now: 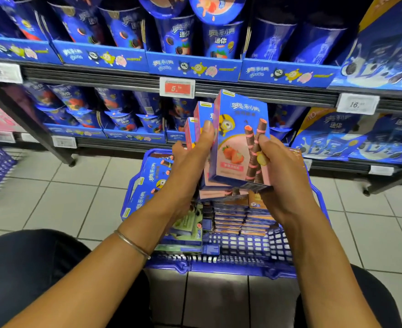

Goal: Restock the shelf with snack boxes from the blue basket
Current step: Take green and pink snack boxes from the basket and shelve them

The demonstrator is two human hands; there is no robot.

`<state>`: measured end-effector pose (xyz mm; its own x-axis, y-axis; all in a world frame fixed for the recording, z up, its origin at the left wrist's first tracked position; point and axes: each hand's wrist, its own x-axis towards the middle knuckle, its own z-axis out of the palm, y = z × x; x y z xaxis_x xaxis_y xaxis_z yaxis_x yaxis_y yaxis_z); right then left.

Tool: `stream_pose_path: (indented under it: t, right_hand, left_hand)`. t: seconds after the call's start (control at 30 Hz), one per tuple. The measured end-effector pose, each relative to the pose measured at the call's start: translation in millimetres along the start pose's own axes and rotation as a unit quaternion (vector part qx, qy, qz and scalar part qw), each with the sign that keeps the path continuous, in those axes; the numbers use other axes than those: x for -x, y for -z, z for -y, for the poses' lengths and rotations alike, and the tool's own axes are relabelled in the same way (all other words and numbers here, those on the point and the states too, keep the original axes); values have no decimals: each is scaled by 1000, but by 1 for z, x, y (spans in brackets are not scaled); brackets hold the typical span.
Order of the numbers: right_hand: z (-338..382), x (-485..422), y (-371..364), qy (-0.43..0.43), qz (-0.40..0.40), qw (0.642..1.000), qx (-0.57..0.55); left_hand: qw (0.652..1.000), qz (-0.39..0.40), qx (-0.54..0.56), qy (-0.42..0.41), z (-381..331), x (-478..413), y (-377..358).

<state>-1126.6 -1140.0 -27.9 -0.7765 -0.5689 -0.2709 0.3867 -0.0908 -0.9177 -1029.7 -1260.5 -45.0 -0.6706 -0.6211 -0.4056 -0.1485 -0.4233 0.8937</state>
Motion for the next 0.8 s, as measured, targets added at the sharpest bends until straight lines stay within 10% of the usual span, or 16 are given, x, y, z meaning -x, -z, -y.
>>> stream_pose_path:
  t: [0.5, 0.8]
  right_hand:
    - [8, -14, -59, -83, -3, 995, 55]
    - [167, 61, -130, -157, 18, 982, 98]
  left_hand:
    - [994, -43, 44, 90, -26, 0, 38]
    - [993, -67, 43, 82, -178, 110, 27]
